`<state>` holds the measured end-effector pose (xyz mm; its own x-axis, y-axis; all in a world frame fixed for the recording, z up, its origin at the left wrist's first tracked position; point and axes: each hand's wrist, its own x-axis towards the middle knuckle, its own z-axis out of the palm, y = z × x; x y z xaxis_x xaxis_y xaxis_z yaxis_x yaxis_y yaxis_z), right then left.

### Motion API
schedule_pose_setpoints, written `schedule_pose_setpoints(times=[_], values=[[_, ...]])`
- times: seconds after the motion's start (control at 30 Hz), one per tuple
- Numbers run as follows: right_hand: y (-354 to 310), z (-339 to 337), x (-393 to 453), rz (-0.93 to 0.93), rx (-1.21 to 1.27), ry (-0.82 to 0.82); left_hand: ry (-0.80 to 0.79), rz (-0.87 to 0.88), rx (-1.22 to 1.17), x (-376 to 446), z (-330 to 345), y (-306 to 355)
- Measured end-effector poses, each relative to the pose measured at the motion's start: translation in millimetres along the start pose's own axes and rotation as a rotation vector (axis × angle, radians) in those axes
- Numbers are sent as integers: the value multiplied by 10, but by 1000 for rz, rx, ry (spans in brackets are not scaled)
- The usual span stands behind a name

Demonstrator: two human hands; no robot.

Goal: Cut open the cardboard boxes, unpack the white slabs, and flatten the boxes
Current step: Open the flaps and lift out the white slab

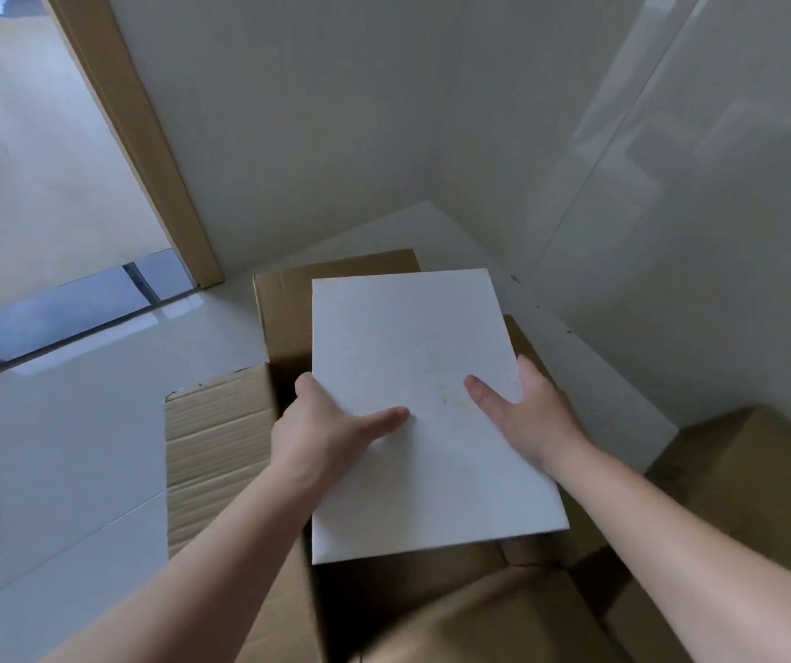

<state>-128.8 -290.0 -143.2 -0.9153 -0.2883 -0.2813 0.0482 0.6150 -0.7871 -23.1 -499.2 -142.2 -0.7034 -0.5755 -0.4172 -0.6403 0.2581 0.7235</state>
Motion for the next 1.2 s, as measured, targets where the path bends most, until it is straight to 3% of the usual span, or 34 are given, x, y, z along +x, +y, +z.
schedule_pose_setpoints(times=[0.4,0.6,0.87,1.2], values=[[-3280,-2214,-808,-73,-31,132,3,87,-18,-1284,-2272,3110],[-4509,-2515,-898,-89,6,302,-53,196,-46,-1200,-3305,4096],[-5401,-2365,-953,-36,112,556,-168,413,89,-885,-4190,4818],[-5423,-2665,-439,13,201,674,-179,534,217,-353,-3901,5517]])
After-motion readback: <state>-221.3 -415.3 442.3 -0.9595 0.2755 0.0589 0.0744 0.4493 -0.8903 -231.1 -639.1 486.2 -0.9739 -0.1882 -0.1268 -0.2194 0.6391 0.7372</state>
